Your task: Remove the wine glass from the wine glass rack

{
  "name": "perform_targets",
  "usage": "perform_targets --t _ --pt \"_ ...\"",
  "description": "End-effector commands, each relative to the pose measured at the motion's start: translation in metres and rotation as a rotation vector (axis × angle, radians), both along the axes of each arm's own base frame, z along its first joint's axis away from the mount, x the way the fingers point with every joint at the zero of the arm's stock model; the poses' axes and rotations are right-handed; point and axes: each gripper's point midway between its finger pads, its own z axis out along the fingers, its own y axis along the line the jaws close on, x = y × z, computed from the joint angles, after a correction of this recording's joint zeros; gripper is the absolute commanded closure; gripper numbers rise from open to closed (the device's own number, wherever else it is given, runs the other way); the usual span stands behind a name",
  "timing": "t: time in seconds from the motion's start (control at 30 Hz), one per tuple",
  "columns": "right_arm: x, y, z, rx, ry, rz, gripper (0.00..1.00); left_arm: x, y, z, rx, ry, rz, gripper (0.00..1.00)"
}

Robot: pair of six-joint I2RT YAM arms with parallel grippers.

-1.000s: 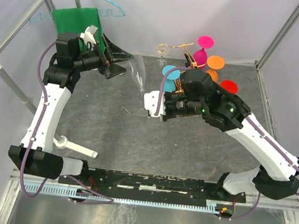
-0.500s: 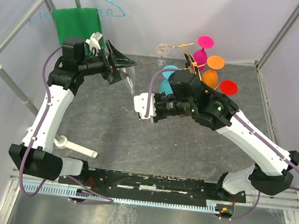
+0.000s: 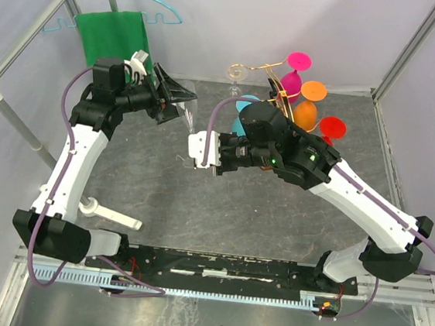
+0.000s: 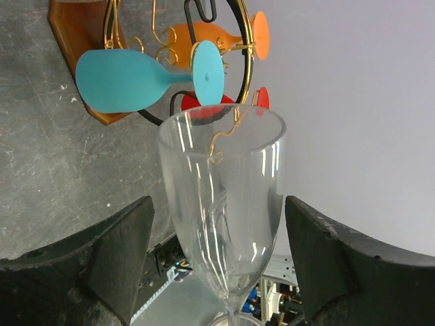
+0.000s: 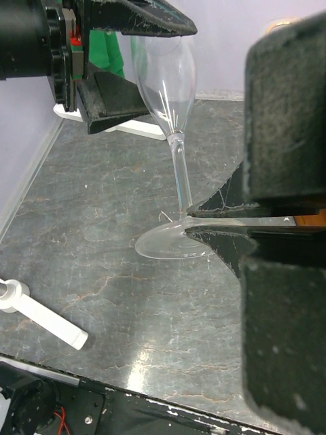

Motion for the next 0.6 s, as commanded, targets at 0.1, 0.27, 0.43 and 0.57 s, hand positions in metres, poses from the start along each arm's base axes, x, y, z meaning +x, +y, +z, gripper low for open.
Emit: perform_targets --t 0.1,0.27,0.43,0.57 --pt "0.006 0.012 0.042 0.132 -0.051 -0.038 0.99 -0.007 0.003 0.015 0.041 -0.109 -0.004 0.16" --pt "0.007 0.015 0.039 0.126 -0.038 -0.048 0.99 -0.008 0.004 0.015 0.048 -0.116 -0.006 0.19" --pt "0.004 0.018 0.039 0.127 -0.028 -0.044 0.99 -0.010 0.002 0.018 0.035 -0.123 -0.019 0.23" --pt "0.004 0.020 0.038 0.126 -0.023 -0.044 0.99 -0.012 -0.002 0.017 0.006 -0.114 -0.043 0.30"
